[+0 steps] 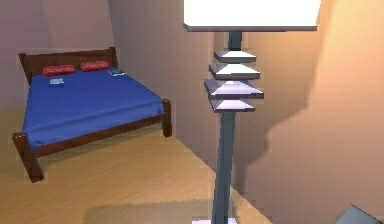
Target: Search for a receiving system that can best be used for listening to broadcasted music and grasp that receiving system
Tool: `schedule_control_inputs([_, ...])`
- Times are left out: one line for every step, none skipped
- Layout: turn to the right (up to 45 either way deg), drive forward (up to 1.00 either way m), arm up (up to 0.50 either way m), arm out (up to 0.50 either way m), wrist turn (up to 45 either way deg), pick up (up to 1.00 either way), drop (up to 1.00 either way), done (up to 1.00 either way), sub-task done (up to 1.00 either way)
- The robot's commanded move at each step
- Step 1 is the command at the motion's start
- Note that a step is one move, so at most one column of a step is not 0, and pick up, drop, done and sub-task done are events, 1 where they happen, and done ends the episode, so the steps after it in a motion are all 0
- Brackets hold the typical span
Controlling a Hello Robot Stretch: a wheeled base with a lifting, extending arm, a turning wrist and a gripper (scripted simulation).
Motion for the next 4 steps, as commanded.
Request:
schedule_control_inputs([0.0, 0.00, -0.30, 0.00, 0.0, 0.00, 0.00, 0.00, 0.00])
schedule_control_inputs([0.0, 0.00, 0.00, 0.00, 0.0, 1.00, 0.00, 0.00, 0.00])
schedule_control_inputs([0.0, 0.00, 0.10, 0.00, 0.0, 0.00, 0.00, 0.00, 0.00])
schedule_control_inputs([0.0, 0.00, 0.00, 0.00, 0.0, 0.00, 0.00, 1.00, 0.00])
